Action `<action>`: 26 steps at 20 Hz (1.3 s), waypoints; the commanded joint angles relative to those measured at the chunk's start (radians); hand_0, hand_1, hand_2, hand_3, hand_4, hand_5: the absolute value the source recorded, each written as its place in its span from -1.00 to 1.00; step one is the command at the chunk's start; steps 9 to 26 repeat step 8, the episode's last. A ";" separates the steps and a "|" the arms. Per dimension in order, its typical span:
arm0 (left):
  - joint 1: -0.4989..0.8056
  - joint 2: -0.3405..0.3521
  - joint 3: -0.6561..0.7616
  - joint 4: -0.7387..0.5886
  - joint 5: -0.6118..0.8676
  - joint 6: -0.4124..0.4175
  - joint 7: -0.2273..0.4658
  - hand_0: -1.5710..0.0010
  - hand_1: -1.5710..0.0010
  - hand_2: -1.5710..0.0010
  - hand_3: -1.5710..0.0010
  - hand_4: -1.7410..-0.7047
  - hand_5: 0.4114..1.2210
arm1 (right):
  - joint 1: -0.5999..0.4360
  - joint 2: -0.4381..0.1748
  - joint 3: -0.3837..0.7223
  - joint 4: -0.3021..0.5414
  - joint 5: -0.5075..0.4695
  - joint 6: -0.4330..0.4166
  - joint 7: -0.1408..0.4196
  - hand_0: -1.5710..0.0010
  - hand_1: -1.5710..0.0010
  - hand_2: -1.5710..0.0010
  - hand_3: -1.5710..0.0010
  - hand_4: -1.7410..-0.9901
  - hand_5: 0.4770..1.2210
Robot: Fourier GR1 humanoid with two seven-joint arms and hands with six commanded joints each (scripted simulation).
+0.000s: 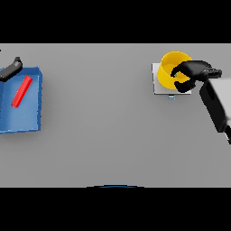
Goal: Pick up the red beaker and tilt it to pour out 1 green nut into yellow bowl. Pick up the yellow bowl and place it on the metallic measuring scale.
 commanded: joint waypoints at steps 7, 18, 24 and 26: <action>-0.003 0.003 -0.005 -0.018 -0.004 0.011 0.025 1.00 1.00 1.00 1.00 0.72 -0.11 | 0.000 -0.011 0.025 0.007 0.026 -0.009 -0.032 0.92 0.94 0.90 0.65 -0.14 -0.13; -0.007 0.000 -0.010 -0.022 -0.008 0.017 0.035 1.00 1.00 1.00 1.00 0.72 -0.12 | -0.001 -0.007 0.022 0.010 0.026 -0.014 -0.025 0.94 0.95 0.92 0.66 -0.13 -0.14; -0.007 0.000 -0.010 -0.022 -0.008 0.017 0.035 1.00 1.00 1.00 1.00 0.72 -0.12 | -0.001 -0.007 0.022 0.010 0.026 -0.014 -0.025 0.94 0.95 0.92 0.66 -0.13 -0.14; -0.007 0.000 -0.010 -0.022 -0.008 0.017 0.035 1.00 1.00 1.00 1.00 0.72 -0.12 | -0.001 -0.007 0.022 0.010 0.026 -0.014 -0.025 0.94 0.95 0.92 0.66 -0.13 -0.14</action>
